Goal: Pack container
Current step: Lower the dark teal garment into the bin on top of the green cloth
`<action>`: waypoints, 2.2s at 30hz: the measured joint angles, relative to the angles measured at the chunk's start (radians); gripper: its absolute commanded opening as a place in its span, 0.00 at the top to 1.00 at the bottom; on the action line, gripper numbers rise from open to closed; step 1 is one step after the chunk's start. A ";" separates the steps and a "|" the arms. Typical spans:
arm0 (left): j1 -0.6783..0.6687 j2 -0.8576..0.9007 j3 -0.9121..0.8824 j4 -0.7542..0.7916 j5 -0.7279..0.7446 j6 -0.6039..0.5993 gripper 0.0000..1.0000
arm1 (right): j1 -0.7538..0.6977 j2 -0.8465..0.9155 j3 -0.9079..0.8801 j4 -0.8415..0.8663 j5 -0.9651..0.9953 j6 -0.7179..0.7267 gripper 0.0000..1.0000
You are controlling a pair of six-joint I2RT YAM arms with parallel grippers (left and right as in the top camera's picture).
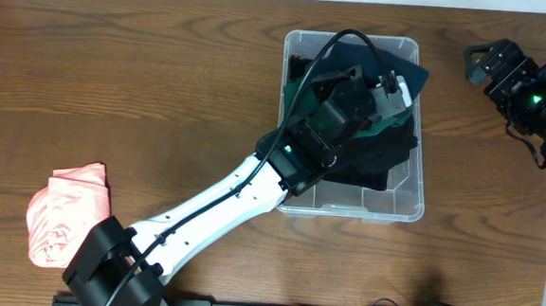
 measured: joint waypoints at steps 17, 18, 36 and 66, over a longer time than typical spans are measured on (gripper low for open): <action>-0.007 0.001 -0.001 -0.480 0.151 -0.294 0.33 | 0.000 0.000 0.000 0.000 0.000 0.000 0.01; -0.010 0.001 -0.001 -0.480 0.154 -0.298 0.30 | 0.000 0.000 0.000 0.000 0.000 0.000 0.01; 0.055 -0.232 0.027 -0.335 0.180 -0.644 0.61 | 0.000 0.000 0.000 0.000 0.000 0.000 0.01; 0.163 0.229 0.053 -0.214 0.695 -0.959 0.55 | 0.000 0.000 0.000 0.000 0.000 0.000 0.01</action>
